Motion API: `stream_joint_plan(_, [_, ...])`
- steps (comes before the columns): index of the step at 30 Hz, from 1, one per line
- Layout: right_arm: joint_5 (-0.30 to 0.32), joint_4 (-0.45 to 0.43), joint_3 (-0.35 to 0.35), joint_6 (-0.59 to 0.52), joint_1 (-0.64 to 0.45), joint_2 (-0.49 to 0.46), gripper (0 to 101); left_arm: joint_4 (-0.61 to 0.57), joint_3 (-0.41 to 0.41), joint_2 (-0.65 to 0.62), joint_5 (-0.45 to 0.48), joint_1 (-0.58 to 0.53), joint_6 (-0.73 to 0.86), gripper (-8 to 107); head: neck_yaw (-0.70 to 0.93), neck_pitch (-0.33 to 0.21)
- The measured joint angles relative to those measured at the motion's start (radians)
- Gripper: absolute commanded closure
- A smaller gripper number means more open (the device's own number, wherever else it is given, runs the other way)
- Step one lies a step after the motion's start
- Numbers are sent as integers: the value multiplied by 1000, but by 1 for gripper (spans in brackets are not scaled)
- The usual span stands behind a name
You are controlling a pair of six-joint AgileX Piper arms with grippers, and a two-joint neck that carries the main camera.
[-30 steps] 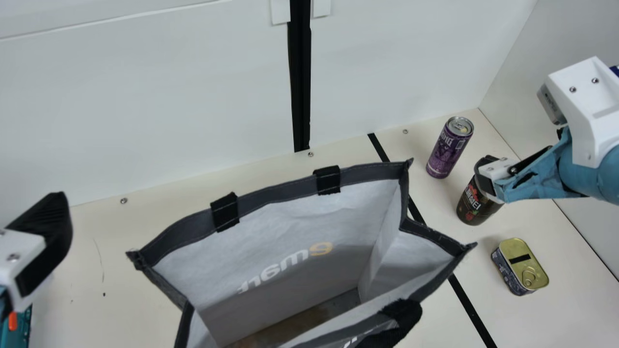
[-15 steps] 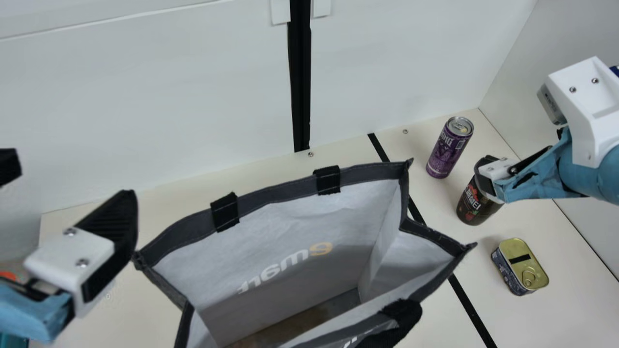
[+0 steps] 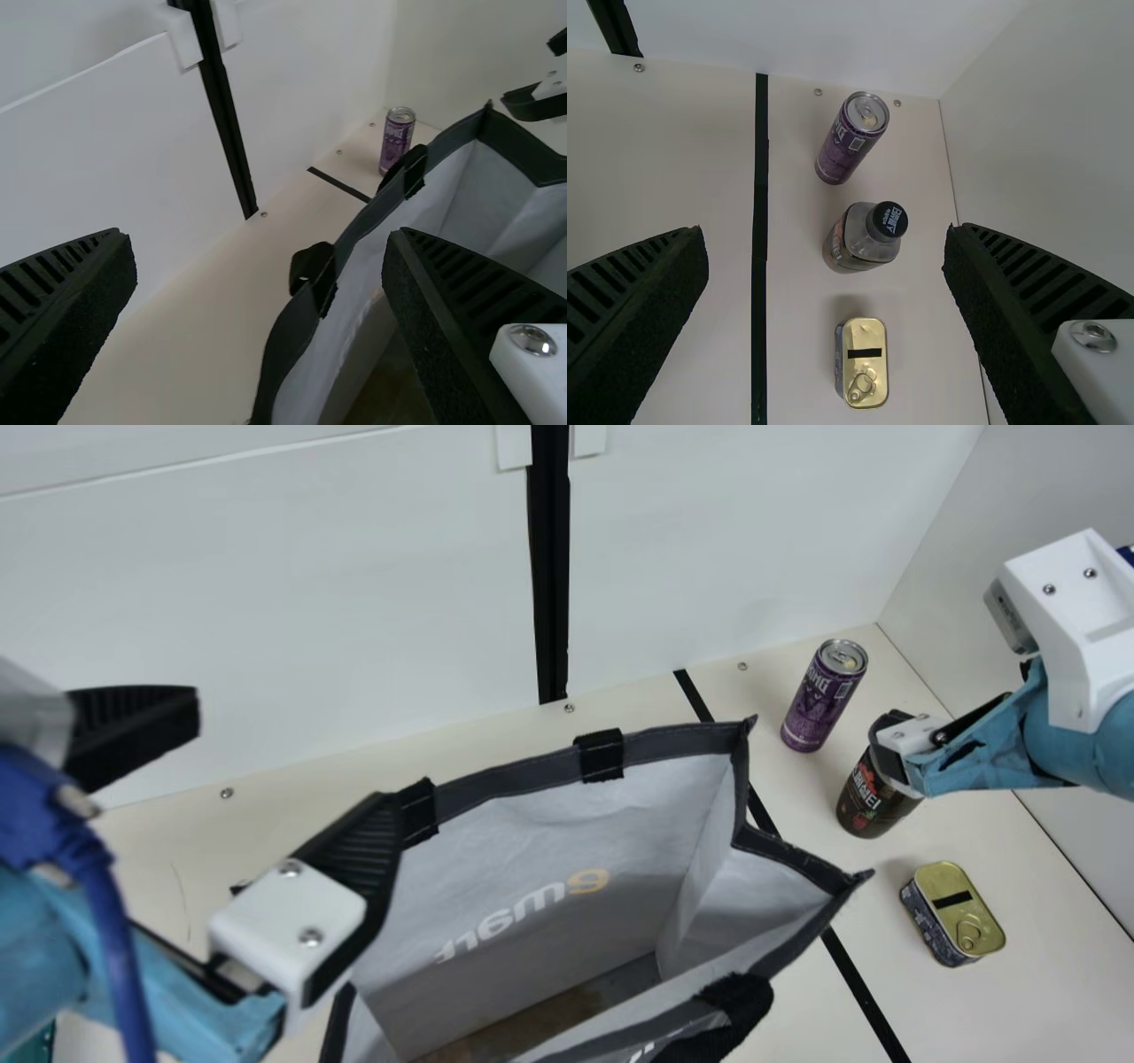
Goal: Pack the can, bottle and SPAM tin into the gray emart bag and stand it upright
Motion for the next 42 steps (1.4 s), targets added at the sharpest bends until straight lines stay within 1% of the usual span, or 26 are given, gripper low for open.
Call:
stream_joint_plan(13, [0,0,0,0,0,0,6,-65,-91,95,27,-58,39,9,0,0])
stream_joint_plan(19, [0,0,0,0,0,0,6,-79,-110,127,27,-71,60,9,2,2])
stream_joint_plan(29, [0,0,0,0,0,0,6,-110,-100,165,12,-51,111,9,0,0])
stream_joint_plan(42, [0,0,0,0,0,0,6,-119,-58,214,0,-18,167,9,2,0])
